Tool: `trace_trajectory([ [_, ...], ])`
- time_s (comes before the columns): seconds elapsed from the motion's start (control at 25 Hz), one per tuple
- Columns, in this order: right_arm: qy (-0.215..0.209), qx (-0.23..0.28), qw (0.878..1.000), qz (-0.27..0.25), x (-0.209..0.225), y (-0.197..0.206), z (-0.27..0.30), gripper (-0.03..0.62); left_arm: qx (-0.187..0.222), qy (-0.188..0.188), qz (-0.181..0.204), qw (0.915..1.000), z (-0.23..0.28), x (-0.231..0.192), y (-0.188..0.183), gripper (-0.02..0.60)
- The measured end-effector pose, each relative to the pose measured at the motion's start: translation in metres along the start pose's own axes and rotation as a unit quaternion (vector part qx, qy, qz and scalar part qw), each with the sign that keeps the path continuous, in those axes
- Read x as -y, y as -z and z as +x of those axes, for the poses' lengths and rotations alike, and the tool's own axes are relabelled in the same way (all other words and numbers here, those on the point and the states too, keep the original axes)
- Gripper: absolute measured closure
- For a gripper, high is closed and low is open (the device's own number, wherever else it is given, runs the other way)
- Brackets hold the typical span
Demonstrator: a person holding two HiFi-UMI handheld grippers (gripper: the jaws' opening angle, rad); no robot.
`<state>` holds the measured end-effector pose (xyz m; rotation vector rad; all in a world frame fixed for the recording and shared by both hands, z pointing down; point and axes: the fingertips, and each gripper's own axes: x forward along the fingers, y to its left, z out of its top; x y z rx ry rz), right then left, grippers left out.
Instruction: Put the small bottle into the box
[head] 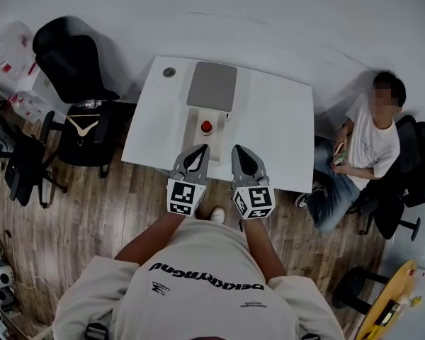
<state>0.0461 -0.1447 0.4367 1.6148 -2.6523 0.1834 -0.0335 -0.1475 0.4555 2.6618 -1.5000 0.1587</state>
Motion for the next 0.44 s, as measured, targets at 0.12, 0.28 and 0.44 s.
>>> trace_trajectory([
  [0.12,-0.002,0.002,1.0,-0.001,-0.001,0.0,0.001,0.597,0.002,-0.002,0.0,1.0,-0.002,-0.001,0.001,0.578],
  [0.28,-0.009,0.005,1.0,-0.005,-0.005,-0.002,0.003,0.597,0.006,-0.016,-0.009,0.9998,-0.006,-0.01,-0.002,0.578],
  [0.44,-0.013,0.007,1.0,-0.008,-0.004,-0.003,0.005,0.597,0.01,-0.021,-0.016,0.9996,-0.004,-0.015,-0.006,0.578],
])
